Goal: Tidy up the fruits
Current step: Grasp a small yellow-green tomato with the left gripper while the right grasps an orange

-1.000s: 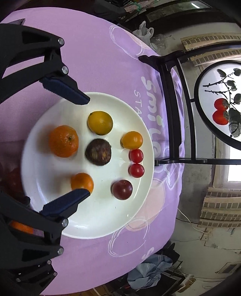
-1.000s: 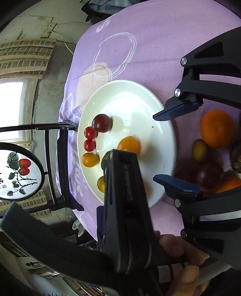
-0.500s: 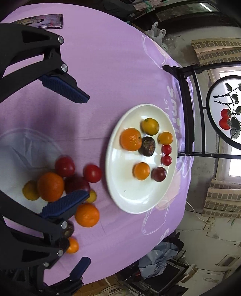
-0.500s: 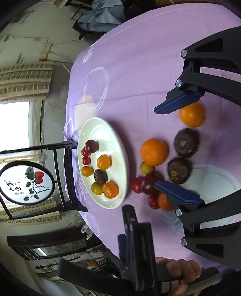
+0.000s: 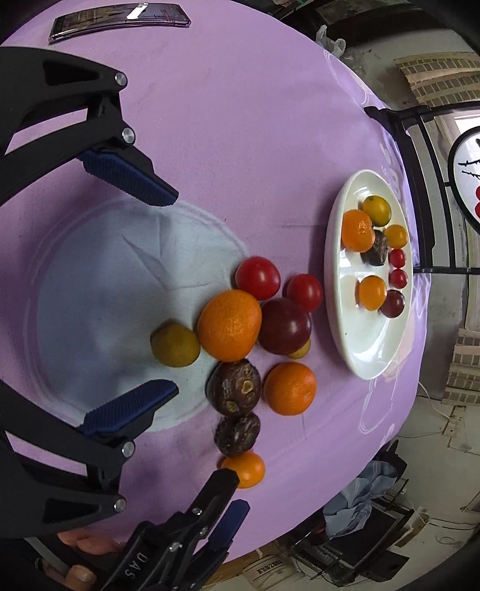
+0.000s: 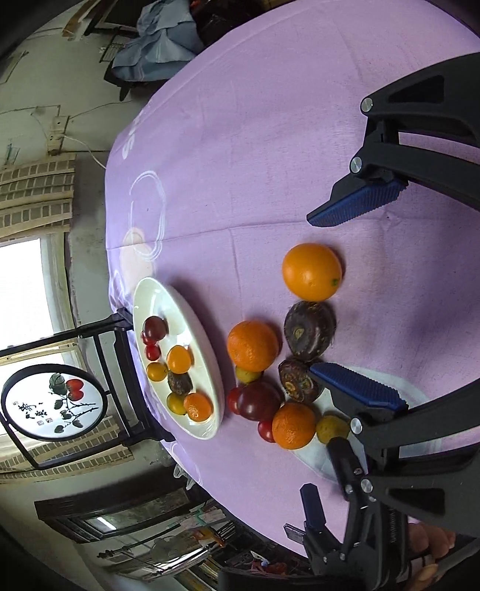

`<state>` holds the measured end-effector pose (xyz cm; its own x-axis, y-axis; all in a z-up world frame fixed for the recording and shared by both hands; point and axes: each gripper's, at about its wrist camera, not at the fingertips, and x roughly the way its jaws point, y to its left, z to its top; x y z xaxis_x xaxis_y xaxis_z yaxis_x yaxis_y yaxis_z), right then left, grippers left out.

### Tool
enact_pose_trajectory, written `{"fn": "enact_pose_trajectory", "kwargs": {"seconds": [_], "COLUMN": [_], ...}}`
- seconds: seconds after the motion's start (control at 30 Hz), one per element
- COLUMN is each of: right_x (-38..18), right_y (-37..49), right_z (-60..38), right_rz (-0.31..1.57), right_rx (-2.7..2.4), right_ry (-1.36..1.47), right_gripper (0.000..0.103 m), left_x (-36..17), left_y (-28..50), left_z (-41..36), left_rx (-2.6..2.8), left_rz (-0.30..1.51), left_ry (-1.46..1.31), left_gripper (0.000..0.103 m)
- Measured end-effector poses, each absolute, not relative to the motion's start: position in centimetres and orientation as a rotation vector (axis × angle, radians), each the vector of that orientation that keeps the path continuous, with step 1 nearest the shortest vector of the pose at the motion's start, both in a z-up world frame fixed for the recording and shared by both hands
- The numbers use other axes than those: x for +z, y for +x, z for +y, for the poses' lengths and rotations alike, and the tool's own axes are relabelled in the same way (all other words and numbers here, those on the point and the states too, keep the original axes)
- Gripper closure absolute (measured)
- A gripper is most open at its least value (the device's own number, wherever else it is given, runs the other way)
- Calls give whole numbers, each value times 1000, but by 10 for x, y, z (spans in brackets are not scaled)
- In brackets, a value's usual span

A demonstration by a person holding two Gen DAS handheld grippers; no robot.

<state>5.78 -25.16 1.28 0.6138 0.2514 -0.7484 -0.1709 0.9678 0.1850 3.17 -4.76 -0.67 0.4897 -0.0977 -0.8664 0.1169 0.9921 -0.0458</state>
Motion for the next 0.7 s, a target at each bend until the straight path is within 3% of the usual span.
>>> {"fn": "enact_pose_trajectory", "kwargs": {"seconds": [0.13, 0.23, 0.27, 0.37, 0.7], "right_x": [16, 17, 16, 11, -10], "right_y": [55, 52, 52, 54, 64], "right_z": [-254, -250, -250, -248, -247], "right_rz": [862, 852, 853, 878, 984], "right_rx": [242, 243, 242, 240, 178], "right_ry": [99, 71, 64, 52, 7], "right_gripper": [26, 26, 26, 26, 26], "left_x": [-14, -21, -19, -18, -17], "left_y": [34, 40, 40, 38, 27], "left_z": [-63, -71, -71, -76, -61], "left_rx": [-134, -131, -145, -199, -255], "left_rz": [1053, 1063, 1054, 1047, 1062], "left_ry": [85, 131, 111, 126, 101], "left_gripper": [14, 36, 50, 69, 77]}}
